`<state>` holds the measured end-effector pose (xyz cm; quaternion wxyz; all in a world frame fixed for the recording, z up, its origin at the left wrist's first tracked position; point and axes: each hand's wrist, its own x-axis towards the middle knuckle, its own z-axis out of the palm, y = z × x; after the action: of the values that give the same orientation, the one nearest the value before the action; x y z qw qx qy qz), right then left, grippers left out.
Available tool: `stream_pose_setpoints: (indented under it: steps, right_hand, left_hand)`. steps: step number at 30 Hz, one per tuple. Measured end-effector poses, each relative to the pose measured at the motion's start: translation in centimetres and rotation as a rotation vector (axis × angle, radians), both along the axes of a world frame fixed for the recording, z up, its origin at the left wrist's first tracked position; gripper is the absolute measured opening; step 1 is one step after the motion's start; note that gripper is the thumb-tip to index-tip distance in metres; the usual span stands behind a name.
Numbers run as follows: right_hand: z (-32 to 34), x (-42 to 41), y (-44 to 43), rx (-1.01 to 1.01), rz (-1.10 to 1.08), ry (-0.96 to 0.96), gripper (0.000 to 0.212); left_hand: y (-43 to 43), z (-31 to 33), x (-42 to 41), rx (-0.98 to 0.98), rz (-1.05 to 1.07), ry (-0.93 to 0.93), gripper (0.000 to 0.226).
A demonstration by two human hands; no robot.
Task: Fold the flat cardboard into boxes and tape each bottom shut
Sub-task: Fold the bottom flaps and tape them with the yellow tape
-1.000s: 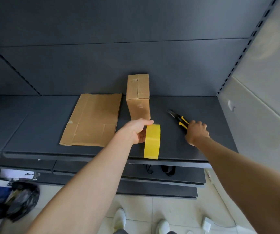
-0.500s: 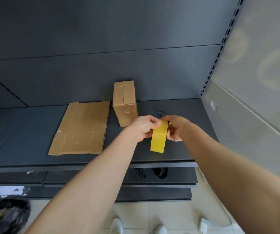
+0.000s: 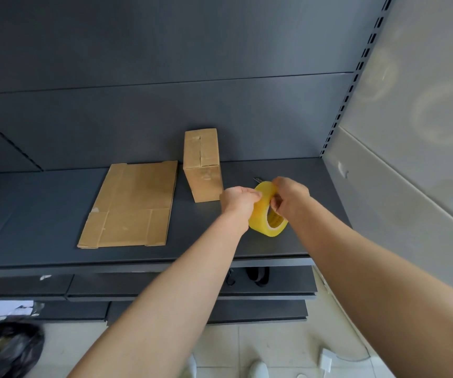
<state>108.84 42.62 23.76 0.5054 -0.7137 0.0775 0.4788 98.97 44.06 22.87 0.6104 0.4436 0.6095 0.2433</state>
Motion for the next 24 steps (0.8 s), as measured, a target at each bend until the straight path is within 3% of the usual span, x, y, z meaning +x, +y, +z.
stream_pose_setpoints:
  steps: [7,10,13,17,20,24]
  right_hand:
    - [-0.7,-1.5,0.0,-0.122,0.161,-0.410,0.028]
    - [-1.3,-2.4,0.1,-0.195,0.261,-0.521,0.031]
    - [-1.5,-3.2,0.4,-0.272,0.361,-0.622,0.027]
    - [-1.6,-4.5,1.1,-0.332,0.546,-0.728,0.020]
    - [-2.4,-5.1,2.0,-0.346,0.689,-0.772,0.022]
    - [-3.2,-5.9,2.7,-0.379,0.776,-0.805,0.033]
  left_hand:
    - [-0.6,-1.3,-0.4,-0.191,0.196,-0.097,0.015]
    - [-0.5,-1.4,-1.0,-0.255,0.265,-0.129,0.034]
    - [0.2,-2.2,-2.6,-0.158,0.175,0.026,0.058]
    - [1.9,-2.4,-5.0,0.065,0.132,0.133,0.014]
    - [3.8,-1.1,-6.4,0.249,0.184,0.176,0.006]
    - [6.0,-0.1,-7.9,0.099,0.226,0.051,0.004]
